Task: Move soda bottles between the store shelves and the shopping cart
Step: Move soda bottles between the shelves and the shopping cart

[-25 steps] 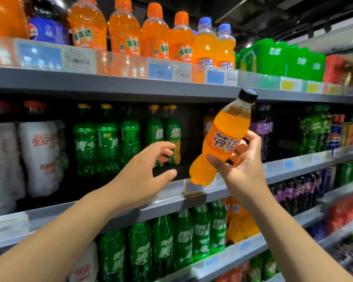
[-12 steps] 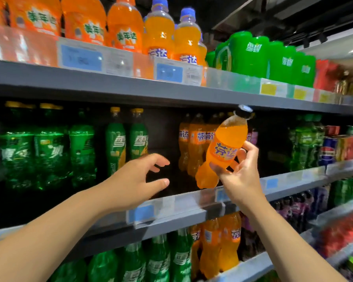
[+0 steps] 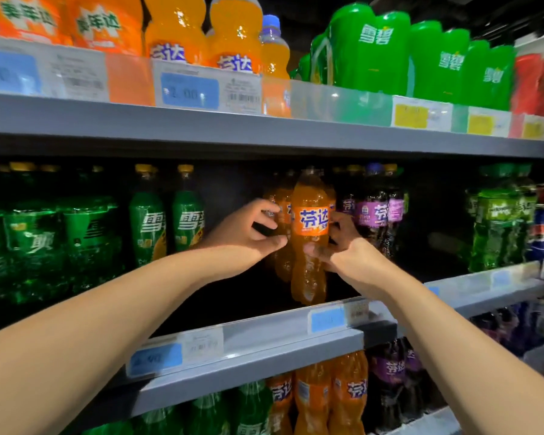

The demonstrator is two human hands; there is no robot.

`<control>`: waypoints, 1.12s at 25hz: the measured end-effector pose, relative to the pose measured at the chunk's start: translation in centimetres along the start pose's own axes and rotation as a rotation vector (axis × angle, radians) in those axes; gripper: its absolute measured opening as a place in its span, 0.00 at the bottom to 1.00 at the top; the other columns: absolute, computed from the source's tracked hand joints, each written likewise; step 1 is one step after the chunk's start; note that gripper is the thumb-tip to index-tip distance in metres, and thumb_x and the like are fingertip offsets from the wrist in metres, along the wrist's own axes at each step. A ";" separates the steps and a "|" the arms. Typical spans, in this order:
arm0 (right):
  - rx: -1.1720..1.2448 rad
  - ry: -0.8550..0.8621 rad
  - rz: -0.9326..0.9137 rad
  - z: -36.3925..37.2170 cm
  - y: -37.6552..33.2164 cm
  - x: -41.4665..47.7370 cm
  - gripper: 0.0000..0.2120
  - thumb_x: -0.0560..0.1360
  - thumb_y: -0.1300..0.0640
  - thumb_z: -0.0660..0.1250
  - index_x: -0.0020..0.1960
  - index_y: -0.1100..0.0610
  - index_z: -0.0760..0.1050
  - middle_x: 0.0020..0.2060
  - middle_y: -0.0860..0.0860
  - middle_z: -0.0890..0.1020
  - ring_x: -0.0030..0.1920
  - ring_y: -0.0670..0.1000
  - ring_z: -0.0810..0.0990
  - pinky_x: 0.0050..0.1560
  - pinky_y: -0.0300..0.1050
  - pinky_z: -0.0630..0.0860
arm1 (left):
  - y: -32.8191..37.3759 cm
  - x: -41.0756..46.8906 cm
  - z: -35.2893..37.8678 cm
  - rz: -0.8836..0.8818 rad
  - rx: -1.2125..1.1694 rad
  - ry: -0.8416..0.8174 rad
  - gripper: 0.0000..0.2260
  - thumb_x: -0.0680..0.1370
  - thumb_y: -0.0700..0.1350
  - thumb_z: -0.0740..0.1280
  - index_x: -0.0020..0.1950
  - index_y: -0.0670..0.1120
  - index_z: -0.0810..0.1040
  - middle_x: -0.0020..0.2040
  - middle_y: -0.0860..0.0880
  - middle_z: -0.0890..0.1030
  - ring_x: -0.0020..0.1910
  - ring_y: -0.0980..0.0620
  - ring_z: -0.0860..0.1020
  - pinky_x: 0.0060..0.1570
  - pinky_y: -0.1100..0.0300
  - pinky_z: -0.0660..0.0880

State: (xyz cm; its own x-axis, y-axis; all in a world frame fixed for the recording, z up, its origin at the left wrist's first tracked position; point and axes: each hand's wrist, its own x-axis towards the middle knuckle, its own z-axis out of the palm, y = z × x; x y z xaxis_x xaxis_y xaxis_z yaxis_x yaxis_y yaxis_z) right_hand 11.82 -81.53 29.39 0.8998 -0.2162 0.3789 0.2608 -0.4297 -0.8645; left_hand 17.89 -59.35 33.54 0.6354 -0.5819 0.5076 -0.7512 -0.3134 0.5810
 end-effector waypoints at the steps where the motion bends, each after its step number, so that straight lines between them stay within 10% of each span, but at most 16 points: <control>1: 0.011 -0.034 0.008 0.2 0.1 0.5 0.37 0.68 0.45 0.77 0.68 0.33 0.58 0.63 0.39 0.79 0.66 0.51 0.78 0.70 0.65 0.72 | 0.2 0.6 0.2 0.003 -0.019 0.032 0.22 0.77 0.53 0.73 0.67 0.59 0.69 0.58 0.59 0.78 0.48 0.60 0.81 0.47 0.60 0.80; 11: -0.206 0.144 -0.184 -0.2 -0.4 -0.7 0.36 0.66 0.56 0.83 0.64 0.43 0.65 0.49 0.43 0.82 0.43 0.45 0.86 0.45 0.45 0.84 | 0.7 2.6 1.7 0.036 -0.055 0.079 0.32 0.73 0.51 0.77 0.72 0.54 0.66 0.57 0.55 0.81 0.50 0.55 0.83 0.49 0.57 0.82; 23: -0.175 0.169 -0.119 -0.1 -1.1 0.3 0.32 0.67 0.63 0.82 0.59 0.45 0.67 0.50 0.46 0.80 0.49 0.53 0.85 0.52 0.54 0.84 | 0.5 4.2 3.1 0.042 0.202 0.150 0.23 0.72 0.51 0.78 0.58 0.56 0.67 0.53 0.56 0.79 0.46 0.55 0.82 0.47 0.62 0.79; 28: -0.281 0.192 -0.206 -0.3 -0.5 -0.1 0.29 0.70 0.58 0.80 0.61 0.44 0.66 0.48 0.44 0.79 0.43 0.47 0.82 0.40 0.38 0.78 | 0.0 2.9 3.0 0.013 0.254 0.075 0.21 0.76 0.52 0.74 0.63 0.56 0.68 0.59 0.57 0.76 0.50 0.55 0.81 0.49 0.61 0.78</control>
State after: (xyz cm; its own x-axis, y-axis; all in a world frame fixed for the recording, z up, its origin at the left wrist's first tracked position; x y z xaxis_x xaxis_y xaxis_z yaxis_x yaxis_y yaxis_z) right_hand 11.47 -81.55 29.91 0.7501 -0.2491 0.6127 0.2988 -0.6988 -0.6499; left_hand 19.20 -63.33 33.07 0.6295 -0.5329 0.5655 -0.7744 -0.4898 0.4005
